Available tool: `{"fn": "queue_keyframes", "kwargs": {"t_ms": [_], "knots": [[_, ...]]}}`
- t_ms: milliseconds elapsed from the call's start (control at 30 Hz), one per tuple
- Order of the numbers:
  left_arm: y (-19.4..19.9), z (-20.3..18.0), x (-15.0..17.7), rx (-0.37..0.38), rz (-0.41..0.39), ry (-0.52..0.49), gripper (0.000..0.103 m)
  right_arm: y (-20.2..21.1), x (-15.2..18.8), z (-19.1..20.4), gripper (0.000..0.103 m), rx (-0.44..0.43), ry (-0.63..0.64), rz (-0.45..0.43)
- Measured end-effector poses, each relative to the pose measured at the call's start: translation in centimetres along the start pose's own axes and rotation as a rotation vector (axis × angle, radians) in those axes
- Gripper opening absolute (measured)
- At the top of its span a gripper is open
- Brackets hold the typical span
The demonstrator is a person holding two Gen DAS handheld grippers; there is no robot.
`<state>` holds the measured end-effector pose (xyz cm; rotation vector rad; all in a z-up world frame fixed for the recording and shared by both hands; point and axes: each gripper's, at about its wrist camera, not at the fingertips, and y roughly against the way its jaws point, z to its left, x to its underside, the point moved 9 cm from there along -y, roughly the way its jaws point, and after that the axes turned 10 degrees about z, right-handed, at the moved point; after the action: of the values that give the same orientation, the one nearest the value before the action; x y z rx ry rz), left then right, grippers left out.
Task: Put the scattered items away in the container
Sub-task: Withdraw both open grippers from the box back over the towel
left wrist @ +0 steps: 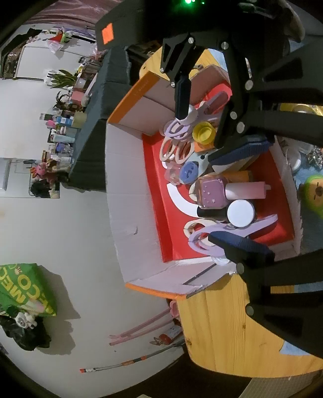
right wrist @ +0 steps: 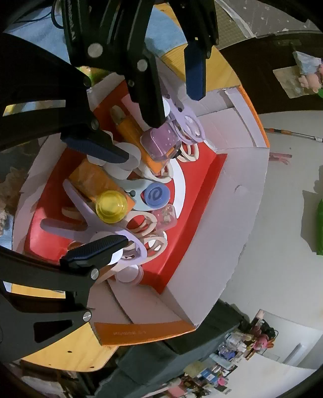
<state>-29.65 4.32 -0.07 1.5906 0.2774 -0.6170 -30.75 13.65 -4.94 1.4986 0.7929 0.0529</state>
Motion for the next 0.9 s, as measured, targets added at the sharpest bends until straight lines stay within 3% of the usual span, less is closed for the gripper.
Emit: {"fn": "queue_keyframes", "kwargs": {"t_ms": [133,467,567,900], "knots": [[1.4,-0.2,-0.1,-0.014,-0.028,-0.012,0.067,0.9,0.0,0.0,0.066,0.002,-0.010,-0.015],[6.3,0.2,0.7,-0.052,-0.126,-0.007,0.077,4.2,1.1,-0.2,0.067,0.001,-0.088,-0.083],[7.5,0.4,1.3,-0.057,-0.149,0.000,0.080,5.5,1.4,-0.2,0.074,0.008,-0.107,-0.113],[10.2,0.2,3.7,-0.057,-0.185,-0.002,0.083,8.7,3.6,2.0,0.074,0.042,-0.085,-0.151]]}}
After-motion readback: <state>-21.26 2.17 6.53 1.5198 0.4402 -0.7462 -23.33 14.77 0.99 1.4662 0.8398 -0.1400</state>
